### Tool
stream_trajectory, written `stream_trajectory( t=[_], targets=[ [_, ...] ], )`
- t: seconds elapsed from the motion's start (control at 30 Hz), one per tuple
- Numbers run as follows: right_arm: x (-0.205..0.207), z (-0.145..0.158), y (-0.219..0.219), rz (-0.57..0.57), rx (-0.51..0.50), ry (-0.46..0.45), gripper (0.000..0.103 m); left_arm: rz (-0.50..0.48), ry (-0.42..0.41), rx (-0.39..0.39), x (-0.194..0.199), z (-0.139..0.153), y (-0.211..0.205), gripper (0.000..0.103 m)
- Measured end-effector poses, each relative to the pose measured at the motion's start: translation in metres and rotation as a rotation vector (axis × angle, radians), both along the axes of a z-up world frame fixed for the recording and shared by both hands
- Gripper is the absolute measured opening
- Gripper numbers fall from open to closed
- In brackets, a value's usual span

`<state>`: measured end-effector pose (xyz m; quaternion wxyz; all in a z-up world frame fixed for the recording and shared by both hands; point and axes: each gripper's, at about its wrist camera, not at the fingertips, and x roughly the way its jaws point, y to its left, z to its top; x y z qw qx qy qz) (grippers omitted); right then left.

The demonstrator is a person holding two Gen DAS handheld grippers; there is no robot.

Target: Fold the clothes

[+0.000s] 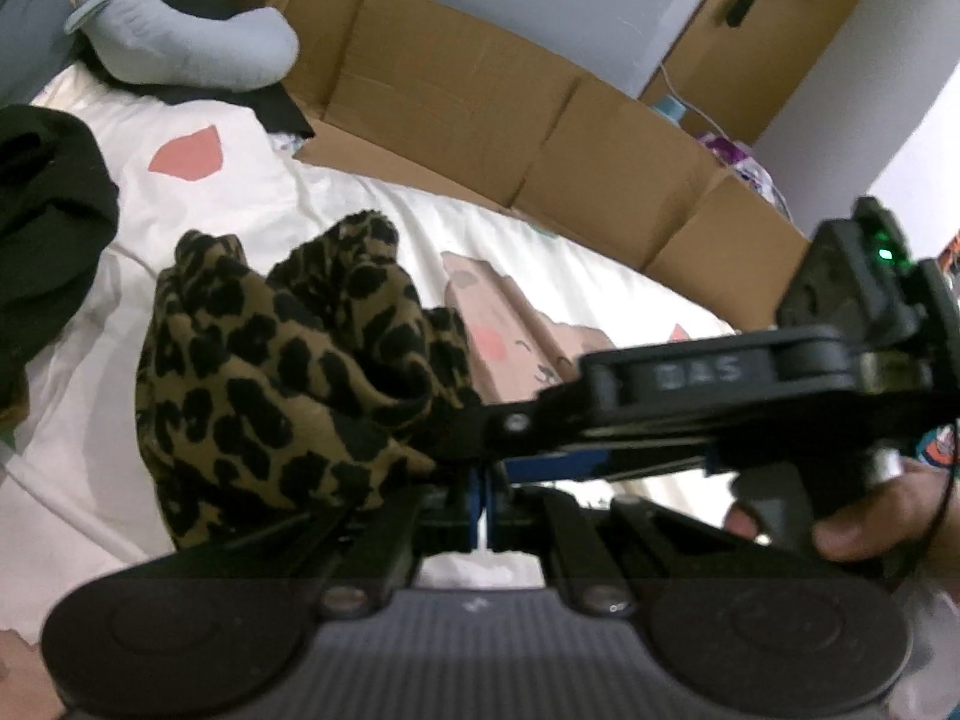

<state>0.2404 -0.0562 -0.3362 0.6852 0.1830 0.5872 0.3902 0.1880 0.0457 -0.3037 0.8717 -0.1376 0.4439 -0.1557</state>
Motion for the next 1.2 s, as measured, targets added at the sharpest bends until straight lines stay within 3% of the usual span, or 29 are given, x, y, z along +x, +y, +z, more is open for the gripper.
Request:
stream_trajectory(
  t=[0.1, 0.3, 0.4, 0.47, 0.53, 0.6, 0.93, 1.2],
  targets=[
    [0.000, -0.004, 0.002, 0.012, 0.022, 0.017, 0.030, -0.042, -0.017, 0.053, -0.009, 0.008, -0.004, 0.002],
    [-0.001, -0.004, 0.003, 0.035, 0.032, -0.003, 0.024, -0.028, -0.079, 0.102, -0.014, 0.037, 0.011, 0.004],
    [-0.002, -0.004, 0.003, 0.035, 0.033, -0.005, 0.024, -0.013, -0.106, 0.120, -0.006, 0.047, 0.016, 0.014],
    [-0.002, -0.004, 0.002, 0.035, 0.034, -0.007, 0.024, -0.017, -0.115, 0.141, 0.002, 0.047, 0.014, 0.039],
    [-0.002, -0.005, 0.002, 0.034, 0.035, -0.005, 0.024, -0.030, -0.125, 0.155, 0.007, 0.047, 0.012, 0.053],
    [-0.002, -0.006, 0.001, 0.033, 0.039, -0.005, 0.024, -0.055, -0.138, 0.151, 0.011, 0.045, 0.009, 0.058],
    [-0.004, -0.009, -0.005, 0.045, 0.049, -0.014, 0.017, -0.048, -0.076, 0.154, 0.027, 0.020, 0.014, 0.057],
    [-0.008, -0.013, -0.014, 0.039, 0.026, -0.032, 0.013, -0.059, 0.024, 0.195, 0.030, -0.003, 0.015, 0.036]
  ],
)
